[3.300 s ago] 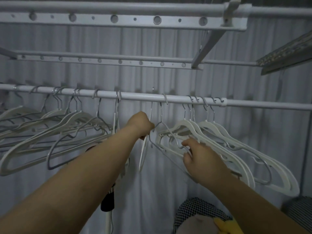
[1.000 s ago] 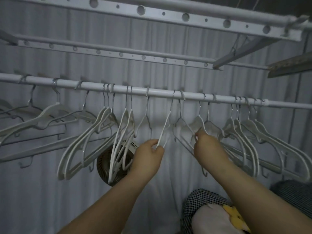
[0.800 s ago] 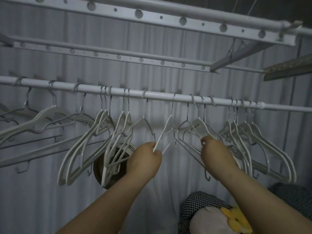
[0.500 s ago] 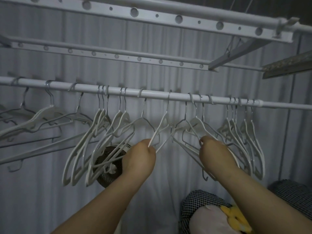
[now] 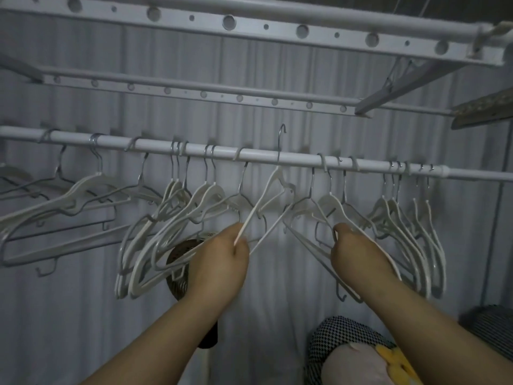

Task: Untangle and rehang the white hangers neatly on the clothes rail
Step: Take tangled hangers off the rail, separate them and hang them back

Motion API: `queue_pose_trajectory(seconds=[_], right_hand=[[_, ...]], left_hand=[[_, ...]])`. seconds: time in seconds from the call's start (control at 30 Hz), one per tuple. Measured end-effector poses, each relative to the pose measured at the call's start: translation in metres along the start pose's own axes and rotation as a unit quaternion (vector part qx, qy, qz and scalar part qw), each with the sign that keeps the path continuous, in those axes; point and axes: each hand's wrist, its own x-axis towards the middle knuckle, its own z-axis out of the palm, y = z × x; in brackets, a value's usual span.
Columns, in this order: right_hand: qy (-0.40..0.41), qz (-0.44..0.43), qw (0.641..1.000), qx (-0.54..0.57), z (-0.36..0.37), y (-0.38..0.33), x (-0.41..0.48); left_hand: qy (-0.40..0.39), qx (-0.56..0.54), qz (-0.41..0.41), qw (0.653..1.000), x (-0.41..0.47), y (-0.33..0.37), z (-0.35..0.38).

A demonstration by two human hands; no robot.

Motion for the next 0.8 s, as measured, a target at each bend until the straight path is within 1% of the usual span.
queue_pose_trajectory(seconds=[0.1,0.17,0.23,0.37,0.43,0.5,0.57,0.63,0.67,0.73,0.8], right_hand=[[0.016,-0.004,0.999,0.032,-0.001,-0.001,-0.001],[0.028,-0.019,0.999,0.033,-0.005,-0.003,-0.005],[0.044,-0.029,0.999,0.007,-0.006,-0.004,-0.009],[0.048,-0.025,0.994,-0.092,-0.006,-0.005,-0.009],[0.086,-0.059,0.989,-0.106,-0.001,-0.003,-0.007],[0.12,-0.091,0.985,-0.089,0.0,-0.004,-0.009],[0.121,-0.118,0.985,-0.04,-0.001,-0.009,-0.012],[0.14,-0.136,0.98,0.042,-0.006,-0.017,-0.016],[0.127,-0.143,0.978,0.083,-0.013,-0.025,-0.02],[0.07,-0.154,0.969,0.181,-0.024,-0.041,-0.025],[0.008,-0.179,0.943,0.28,-0.033,-0.057,-0.028]], left_hand=[[-0.003,-0.023,-0.007,1.0,-0.009,-0.008,-0.009],[-0.007,-0.045,-0.015,0.999,-0.016,-0.013,-0.018],[-0.006,-0.04,-0.02,0.999,-0.021,-0.015,-0.03],[0.013,-0.034,-0.023,0.999,-0.029,-0.014,-0.055],[0.016,-0.019,-0.022,0.999,-0.035,-0.013,-0.069],[0.025,-0.022,-0.016,0.999,-0.042,-0.011,-0.087],[0.047,-0.039,-0.024,0.998,-0.048,-0.014,-0.108],[0.063,-0.043,-0.038,0.996,-0.052,-0.021,-0.129],[0.065,-0.039,-0.039,0.996,-0.054,-0.024,-0.138],[0.073,-0.032,-0.044,0.996,-0.058,-0.027,-0.154],[0.089,-0.04,-0.055,0.994,-0.065,-0.025,-0.168]])
